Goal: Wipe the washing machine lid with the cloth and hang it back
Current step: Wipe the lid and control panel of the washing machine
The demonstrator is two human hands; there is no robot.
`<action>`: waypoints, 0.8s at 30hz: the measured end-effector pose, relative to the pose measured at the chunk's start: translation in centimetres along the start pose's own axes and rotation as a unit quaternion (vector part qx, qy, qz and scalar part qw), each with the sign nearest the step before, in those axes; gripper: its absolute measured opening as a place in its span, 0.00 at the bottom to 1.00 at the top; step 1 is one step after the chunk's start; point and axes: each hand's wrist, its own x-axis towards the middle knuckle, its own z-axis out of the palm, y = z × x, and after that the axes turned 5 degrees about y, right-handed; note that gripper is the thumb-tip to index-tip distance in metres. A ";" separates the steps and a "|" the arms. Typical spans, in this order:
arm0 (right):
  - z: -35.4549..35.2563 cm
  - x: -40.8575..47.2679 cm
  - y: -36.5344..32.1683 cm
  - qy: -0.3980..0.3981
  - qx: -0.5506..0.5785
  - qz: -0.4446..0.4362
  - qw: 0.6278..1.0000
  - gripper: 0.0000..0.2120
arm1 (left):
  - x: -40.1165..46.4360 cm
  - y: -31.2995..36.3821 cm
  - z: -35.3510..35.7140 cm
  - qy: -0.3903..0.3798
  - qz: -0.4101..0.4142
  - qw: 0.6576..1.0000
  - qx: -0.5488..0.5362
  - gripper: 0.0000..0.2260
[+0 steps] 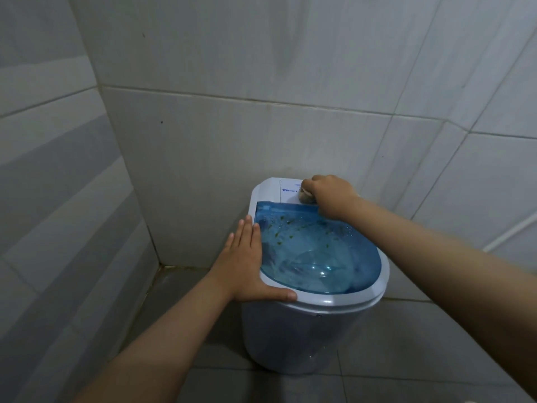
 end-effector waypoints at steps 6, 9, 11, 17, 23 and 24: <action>-2.8 1.2 -0.6 -0.003 0.072 -0.039 0.997 0.11 | 0.0 0.1 -0.1 0.005 -0.001 1.000 0.003 0.66; -1.5 1.5 -2.8 -0.006 0.061 -0.066 0.996 0.20 | 0.0 0.1 0.0 0.007 0.000 1.000 0.000 0.66; -0.5 1.5 -3.7 -0.025 0.044 -0.072 0.996 0.19 | 0.0 0.1 0.0 0.007 -0.002 1.000 -0.005 0.66; -0.2 1.4 -2.6 -0.036 0.060 -0.050 0.996 0.20 | 0.0 -0.2 0.1 0.006 0.004 1.000 -0.008 0.68; 0.0 0.3 -1.4 -0.033 0.051 -0.037 0.997 0.20 | 0.1 -0.1 0.2 0.009 0.001 1.000 -0.012 0.67; 0.0 0.0 -1.1 -0.035 0.051 -0.034 0.998 0.21 | 0.0 -0.1 0.2 0.009 0.002 1.000 -0.012 0.67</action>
